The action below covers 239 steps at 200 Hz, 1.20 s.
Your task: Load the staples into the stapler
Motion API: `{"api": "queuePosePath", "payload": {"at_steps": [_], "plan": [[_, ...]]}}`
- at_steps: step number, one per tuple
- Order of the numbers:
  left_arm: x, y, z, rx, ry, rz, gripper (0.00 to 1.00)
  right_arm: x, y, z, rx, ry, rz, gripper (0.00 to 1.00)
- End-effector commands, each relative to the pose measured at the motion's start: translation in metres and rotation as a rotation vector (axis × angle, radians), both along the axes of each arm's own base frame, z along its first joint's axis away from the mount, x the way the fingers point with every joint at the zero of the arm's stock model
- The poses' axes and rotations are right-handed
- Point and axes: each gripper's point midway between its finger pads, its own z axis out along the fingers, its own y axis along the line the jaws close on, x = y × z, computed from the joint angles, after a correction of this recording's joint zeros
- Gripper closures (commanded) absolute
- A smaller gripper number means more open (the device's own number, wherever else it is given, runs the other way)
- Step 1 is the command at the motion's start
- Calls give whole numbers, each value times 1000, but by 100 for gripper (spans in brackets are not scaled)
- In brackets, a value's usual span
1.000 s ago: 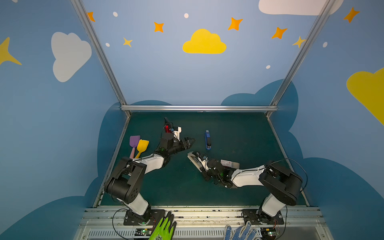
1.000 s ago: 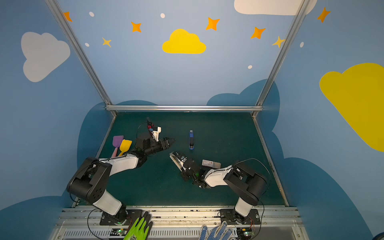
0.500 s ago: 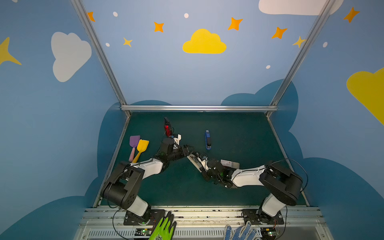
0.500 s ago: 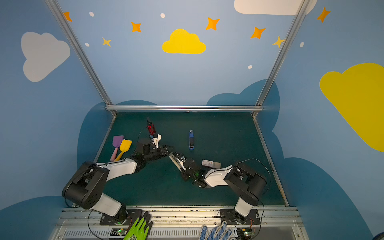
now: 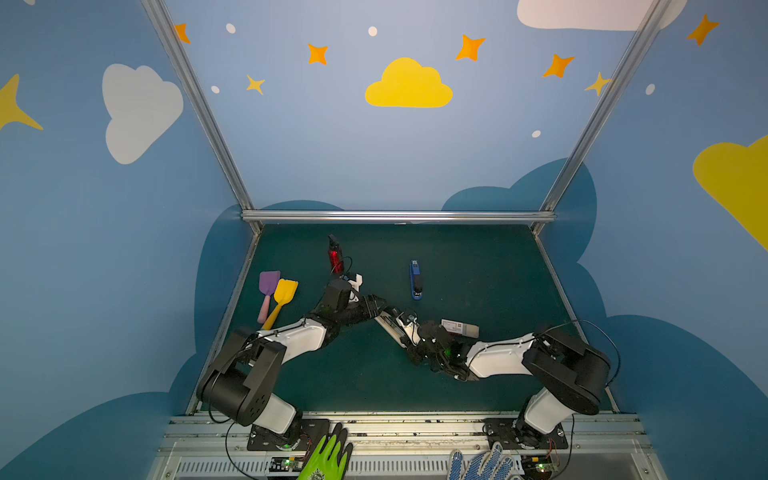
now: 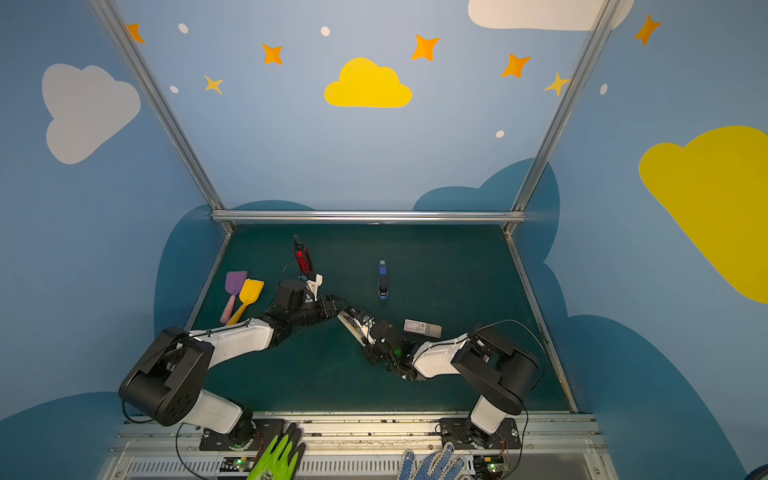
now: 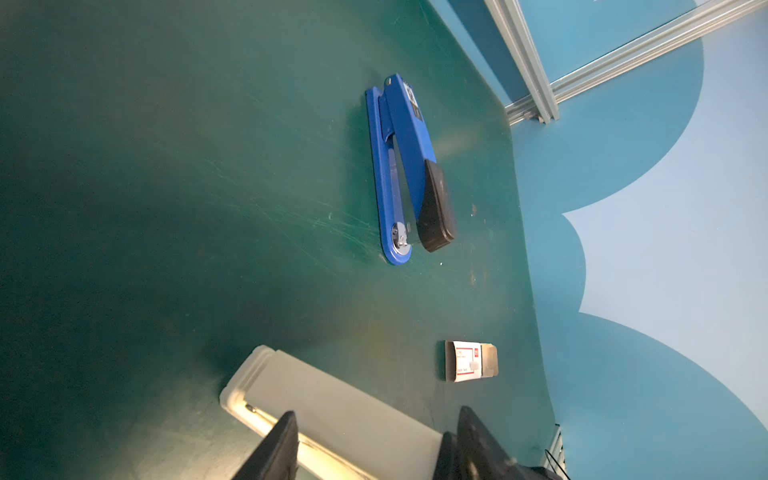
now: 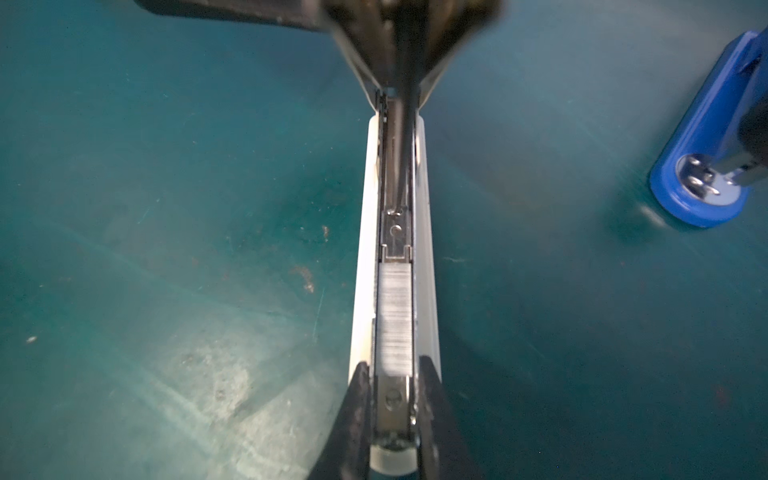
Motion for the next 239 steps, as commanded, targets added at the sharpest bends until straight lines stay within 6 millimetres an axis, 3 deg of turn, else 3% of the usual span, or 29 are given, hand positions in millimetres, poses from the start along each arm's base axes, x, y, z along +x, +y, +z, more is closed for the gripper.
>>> {"api": "queuePosePath", "payload": {"at_steps": [1, 35, 68, 99, 102, 134, 187, 239], "plan": [[-3, -5, -6, 34, 18, -19, 43, -8, -6, -12, -43, 12, 26, 100], [-9, -2, -17, 54, 45, -10, 48, -6, -7, -2, -13, -14, 10, 100], [-7, -2, -9, 47, 32, 1, 48, -2, -5, 18, -16, -25, 3, 100], [-6, -2, -3, 35, 30, 5, 48, -3, -9, 15, -107, 53, -3, 100], [-6, -3, -3, 33, 30, 4, 48, 1, -2, 23, -92, 51, -4, 100], [-8, -2, 0, 30, 28, 10, 48, 0, -1, 27, -112, 105, -15, 100], [-8, -6, 0, 22, 34, -9, 48, 6, 4, 58, -12, -4, 9, 100], [-8, -13, 3, 8, 33, -25, 48, 12, 9, 72, 2, -39, 18, 100]]}}
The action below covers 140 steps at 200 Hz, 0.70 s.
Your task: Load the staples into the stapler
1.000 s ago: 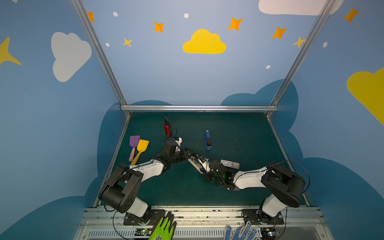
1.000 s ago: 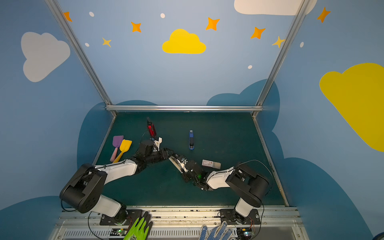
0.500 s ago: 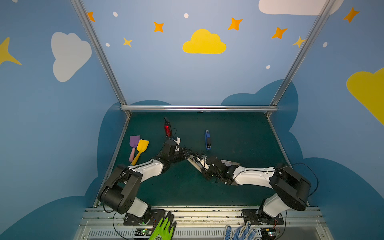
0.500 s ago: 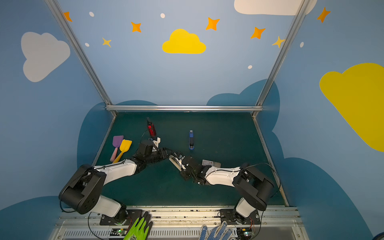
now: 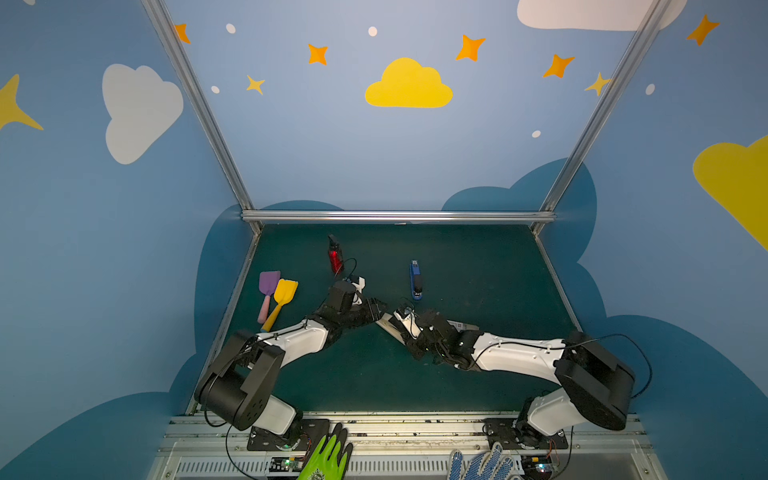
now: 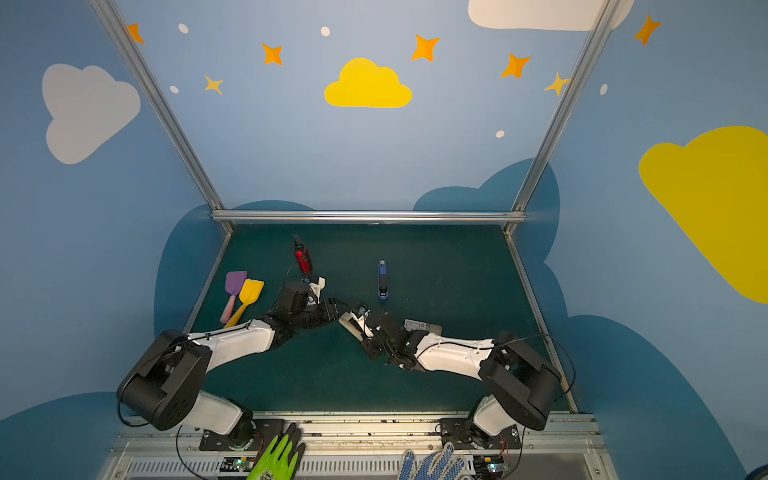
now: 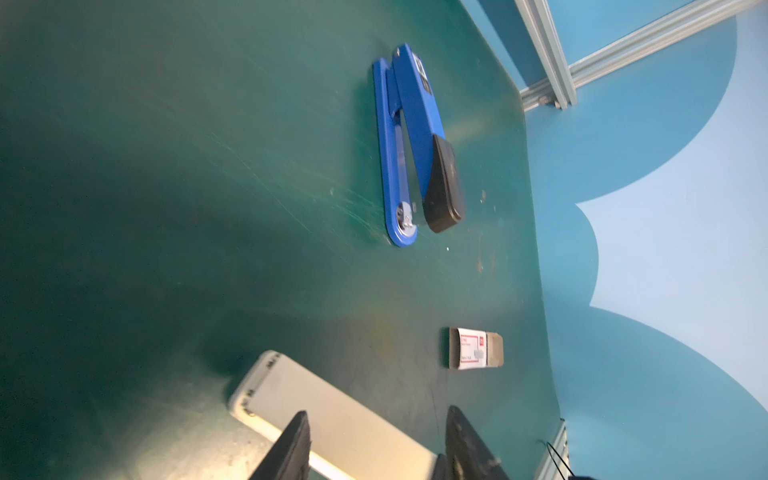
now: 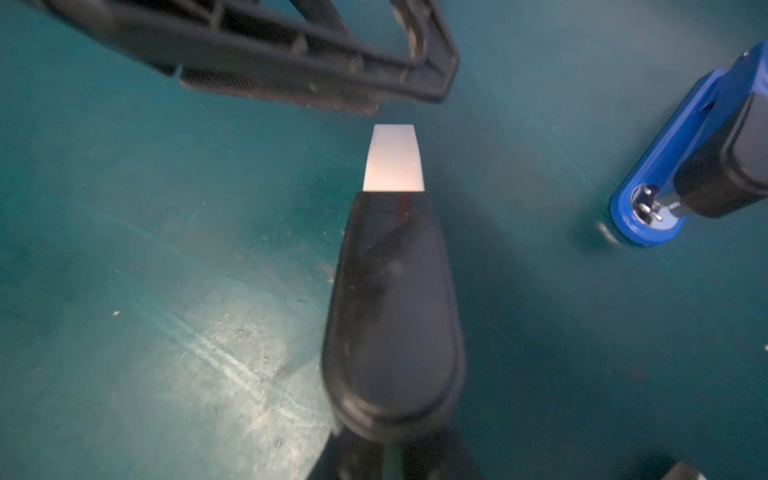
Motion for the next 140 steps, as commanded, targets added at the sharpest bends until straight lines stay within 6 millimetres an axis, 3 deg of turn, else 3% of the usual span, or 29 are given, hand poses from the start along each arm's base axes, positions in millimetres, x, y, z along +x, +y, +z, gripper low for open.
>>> {"api": "queuePosePath", "payload": {"at_steps": [1, 44, 77, 105, 140], "plan": [[2, -7, 7, -12, -4, -20, 48, 11, 13, 32, 80, -68, 4, 100], [-4, -7, 14, -28, -2, -13, 49, 15, 9, 36, 83, -70, -13, 100], [-16, -11, 14, -28, 25, -19, 58, 17, 11, 38, 103, -83, -11, 100], [-29, -13, 7, -22, 47, -9, 60, 20, 13, 34, 104, -77, -12, 100], [-38, -19, -4, -9, 75, -15, 60, 20, 18, 45, 133, -75, -1, 100]]}}
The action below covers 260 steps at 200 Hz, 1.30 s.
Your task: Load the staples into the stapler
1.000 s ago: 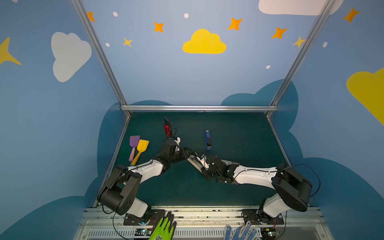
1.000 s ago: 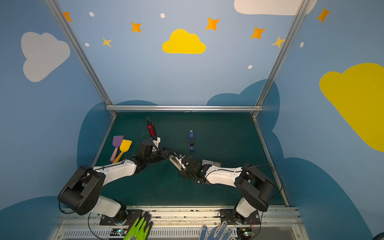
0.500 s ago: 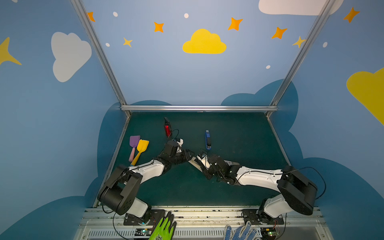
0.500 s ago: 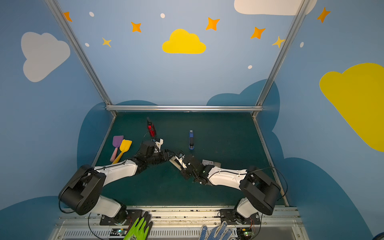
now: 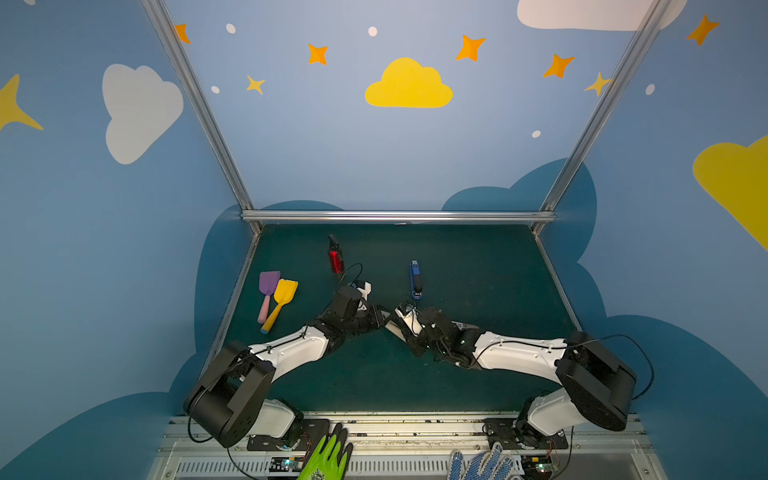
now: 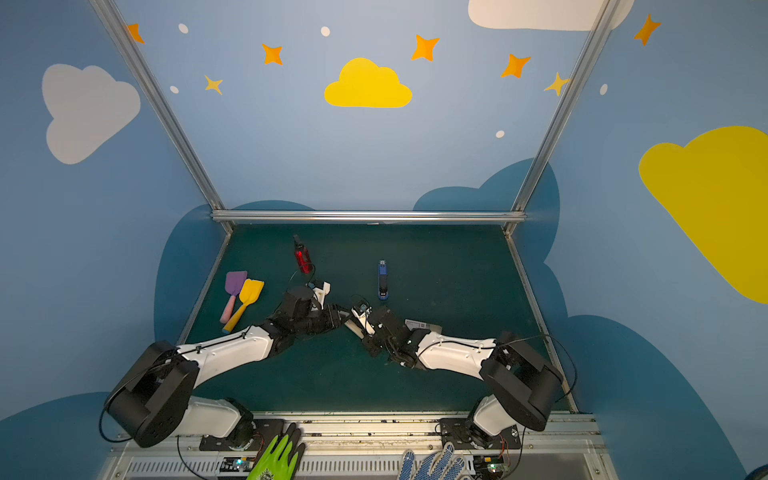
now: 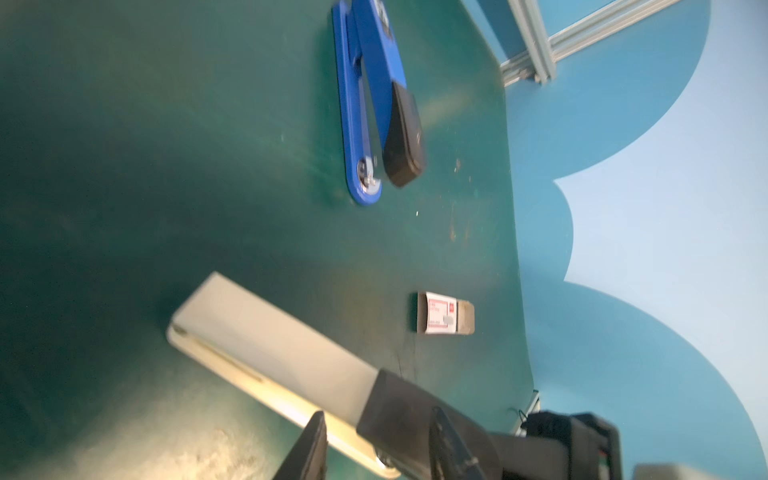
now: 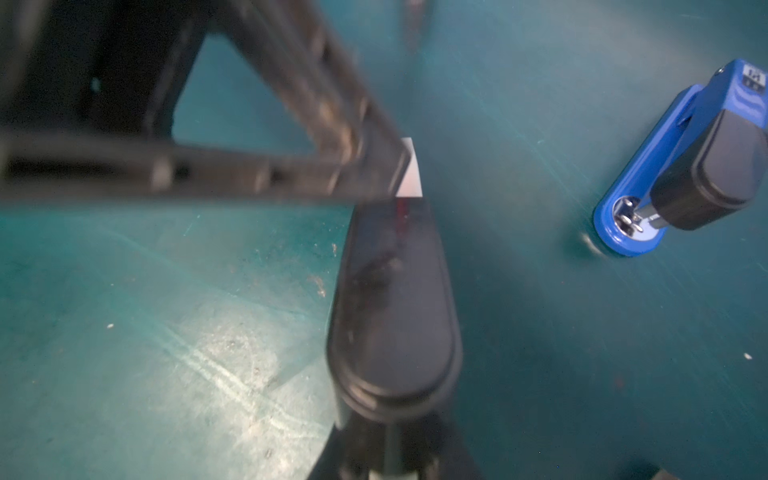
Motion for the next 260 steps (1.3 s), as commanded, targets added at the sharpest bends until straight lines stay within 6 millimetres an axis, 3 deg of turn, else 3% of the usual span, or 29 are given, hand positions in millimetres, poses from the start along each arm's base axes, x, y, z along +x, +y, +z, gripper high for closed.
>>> {"api": "queuePosePath", "payload": {"at_steps": [1, 33, 61, 117, 144, 160, 188, 238, 260], "plan": [[-6, 1, -13, 21, 37, 17, 60, 12, 19, 39, 109, -66, 9, 100], [-10, -5, -19, 23, 46, 6, 60, 15, 19, 38, 102, -68, 7, 100], [-11, -3, -25, 44, 54, 12, 60, 17, 18, 15, 68, -44, -7, 100], [-16, 38, -27, 160, 43, 163, 55, 22, 17, -17, 53, -16, -54, 100], [-25, 53, -30, 184, 51, 210, 54, 22, 14, -25, 44, 5, -71, 86], [-28, 61, -29, 187, 55, 244, 54, 23, 11, -26, 28, 11, -88, 75], [-31, 74, -22, 195, 40, 296, 53, 19, 4, -24, 4, 24, -91, 64], [-39, 87, -12, 193, 21, 328, 50, 12, -9, 10, -76, 142, -98, 65], [-43, 91, -11, 180, 24, 340, 49, 15, -14, 12, -135, 282, -96, 65]]}}
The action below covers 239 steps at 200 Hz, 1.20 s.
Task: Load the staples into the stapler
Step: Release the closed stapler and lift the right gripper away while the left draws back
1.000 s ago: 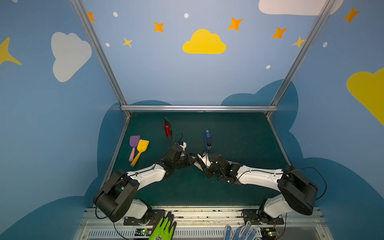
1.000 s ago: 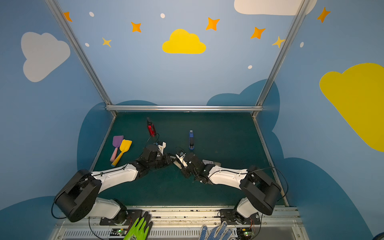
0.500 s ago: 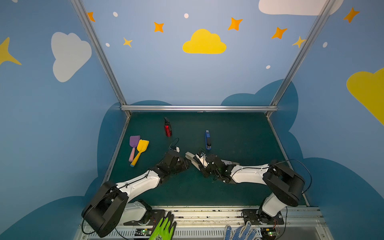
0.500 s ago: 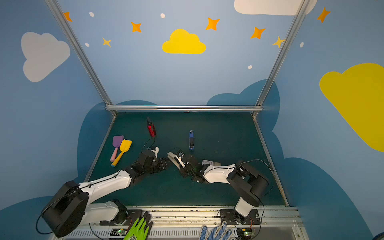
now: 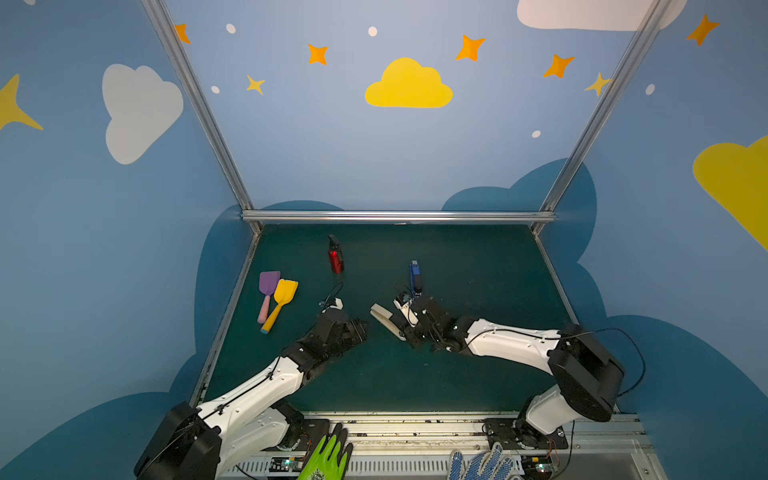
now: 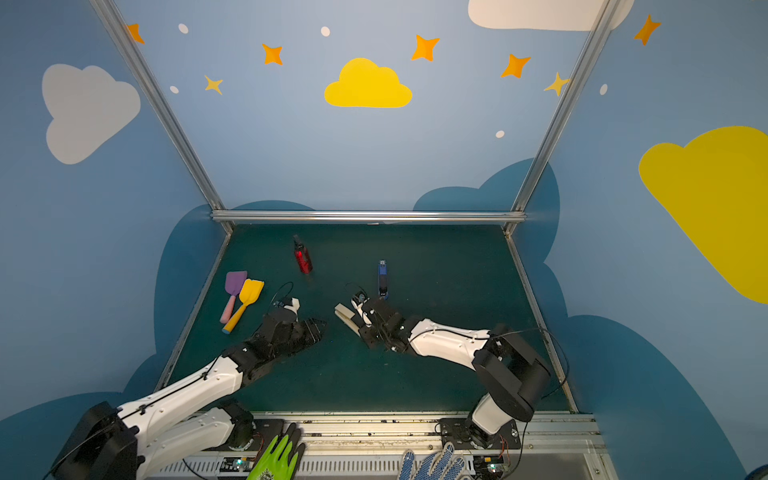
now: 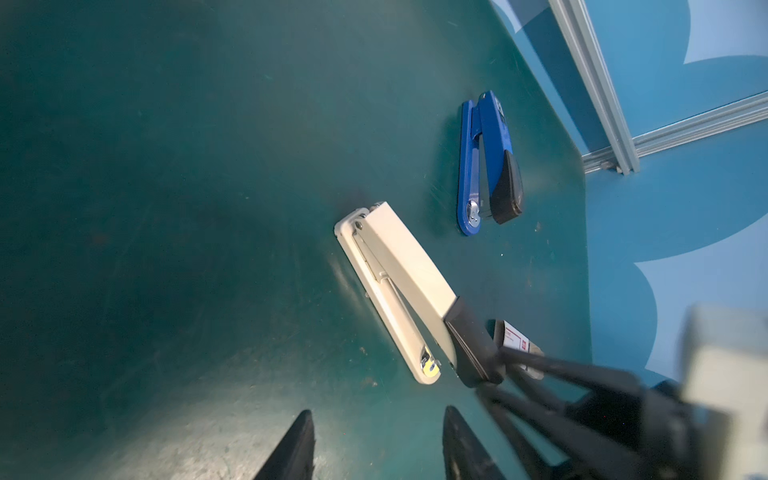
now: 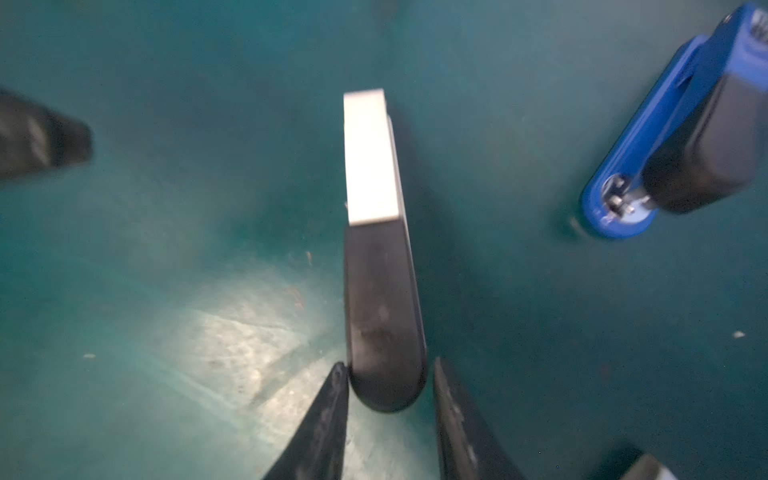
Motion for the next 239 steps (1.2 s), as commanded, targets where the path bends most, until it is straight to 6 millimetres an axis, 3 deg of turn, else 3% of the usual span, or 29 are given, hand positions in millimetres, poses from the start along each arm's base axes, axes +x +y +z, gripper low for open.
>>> {"api": "queuePosePath", "payload": {"at_steps": [1, 38, 136, 182, 213, 239], "plan": [[-7, 13, -10, 26, 33, 37, 49, -5, -14, 6, -72, 178, -15, 64], [-14, 15, -8, 2, 36, 43, 47, -9, -17, -5, -206, 443, -61, 62], [-18, 19, -14, -10, 42, 59, 46, -7, 4, -13, -279, 498, -14, 60], [-18, 19, -16, -15, 48, 62, 46, -10, 3, -28, -358, 502, -4, 65], [-19, 19, -18, -22, 51, 68, 46, -10, 1, -41, -406, 484, -5, 79], [-20, 20, -19, -30, 53, 74, 46, -11, 2, -54, -435, 479, -6, 81]]}}
